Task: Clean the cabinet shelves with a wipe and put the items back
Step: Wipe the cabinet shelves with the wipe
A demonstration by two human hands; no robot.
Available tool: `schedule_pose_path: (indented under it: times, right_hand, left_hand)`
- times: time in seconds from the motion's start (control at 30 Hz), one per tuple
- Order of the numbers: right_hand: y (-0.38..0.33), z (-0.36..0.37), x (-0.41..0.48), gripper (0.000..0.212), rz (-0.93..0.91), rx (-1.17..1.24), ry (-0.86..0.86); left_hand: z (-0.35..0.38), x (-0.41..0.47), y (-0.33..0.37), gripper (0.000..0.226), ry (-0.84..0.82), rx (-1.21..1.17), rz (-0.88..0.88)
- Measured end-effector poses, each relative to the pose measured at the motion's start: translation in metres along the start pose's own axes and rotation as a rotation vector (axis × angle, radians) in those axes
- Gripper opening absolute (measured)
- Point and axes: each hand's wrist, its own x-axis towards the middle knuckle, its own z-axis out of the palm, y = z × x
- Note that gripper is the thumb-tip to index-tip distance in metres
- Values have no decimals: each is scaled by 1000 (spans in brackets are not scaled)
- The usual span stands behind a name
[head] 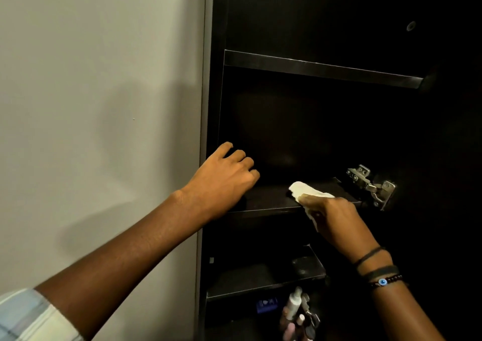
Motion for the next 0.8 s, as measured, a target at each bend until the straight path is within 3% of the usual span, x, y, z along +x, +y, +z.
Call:
schedule_pose_path:
  times: [0.1,0.17,0.27,0.37,0.5,0.63,0.8]
  right_hand:
    - [-52,31,6,29,-144,64,60]
    - [-91,51,13,15,-205,43,6]
    - [-116,63,21,13,-227,-62,-39]
    - [-97,54,19,14,-224,107,-86]
    - [-26,35,13,23,16,90,62]
    - [51,-1,23,26,403,-98,-31]
    - [44,-8,32,37,352,-153,-115]
  left_hand:
    - [0,-1,2,35,-24,0,-2]
    - [2,0,6,37,-56,0,-9]
    - [2,2,8,38,-62,4,-21]
    - [2,3,8,39,-74,-4,-33]
    - [2,2,8,37,-53,-17,-30]
    - [2,4,7,39,-73,-29,-43]
    - [-2,12,13,40,-51,-64,-40]
